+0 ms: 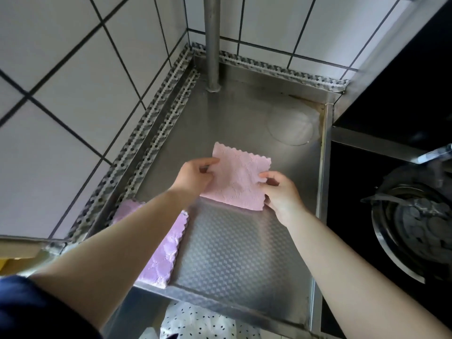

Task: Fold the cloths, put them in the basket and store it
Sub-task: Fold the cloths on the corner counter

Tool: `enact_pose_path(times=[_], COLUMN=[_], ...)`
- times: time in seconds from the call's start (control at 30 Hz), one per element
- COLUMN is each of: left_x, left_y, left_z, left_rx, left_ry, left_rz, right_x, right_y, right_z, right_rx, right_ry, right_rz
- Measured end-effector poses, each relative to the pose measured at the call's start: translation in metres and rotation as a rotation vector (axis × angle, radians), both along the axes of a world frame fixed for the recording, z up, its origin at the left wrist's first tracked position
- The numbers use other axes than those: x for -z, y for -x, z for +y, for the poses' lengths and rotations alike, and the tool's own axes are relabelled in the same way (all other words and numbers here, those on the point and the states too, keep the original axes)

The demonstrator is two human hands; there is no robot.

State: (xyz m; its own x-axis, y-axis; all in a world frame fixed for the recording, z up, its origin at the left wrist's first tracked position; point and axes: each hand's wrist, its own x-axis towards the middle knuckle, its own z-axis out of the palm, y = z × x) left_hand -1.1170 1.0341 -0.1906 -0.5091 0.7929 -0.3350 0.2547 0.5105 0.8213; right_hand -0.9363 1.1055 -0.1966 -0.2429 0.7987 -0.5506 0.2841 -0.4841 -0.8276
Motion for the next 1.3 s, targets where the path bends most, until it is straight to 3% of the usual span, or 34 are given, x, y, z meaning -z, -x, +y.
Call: enact_pose_path(times=[0.1,0.23,0.5,0.83,0.93,1.07,1.13,1.23,1.3], left_x=[-0.014,-0.032,-0.041,-0.021,-0.018,-0.011,-0.007,0.008,0.016], left_y=[0.019,0.042,0.061,0.060,0.058,0.051,0.047,0.045,0.049], left_z=[-0.032,-0.086,-0.179,-0.208,-0.214,-0.213,-0.207,-0.202,-0.204], left_rx=[-0.042,-0.072,0.123,0.144,0.182,0.284,0.399,0.528,0.536], left_ry=[-0.017,-0.053,0.105,0.210,0.225,0.043,0.028,0.130,0.198], left_rz=[-0.057,-0.056,0.404,0.453,0.501,0.764,0.833,0.880,0.832], right_x=[-0.017,-0.031,-0.033,-0.016,-0.008,-0.007,-0.004,0.011,0.022], right_y=[0.011,0.032,0.068,0.081,0.079,0.077,0.084,0.093,0.092], right_z=[-0.028,-0.068,-0.148,-0.179,-0.184,-0.193,-0.201,-0.208,-0.208], right_rx=[0.015,-0.080,-0.298,-0.465,-0.531,-0.440,-0.576,-0.922,-0.986], right_ry=[0.275,0.328,0.241,0.065,-0.093,-0.658,-0.909,-0.976,-0.971], right_rz=[0.246,0.308,0.161,-0.061,-0.131,-0.396,-0.480,-0.669,-0.779])
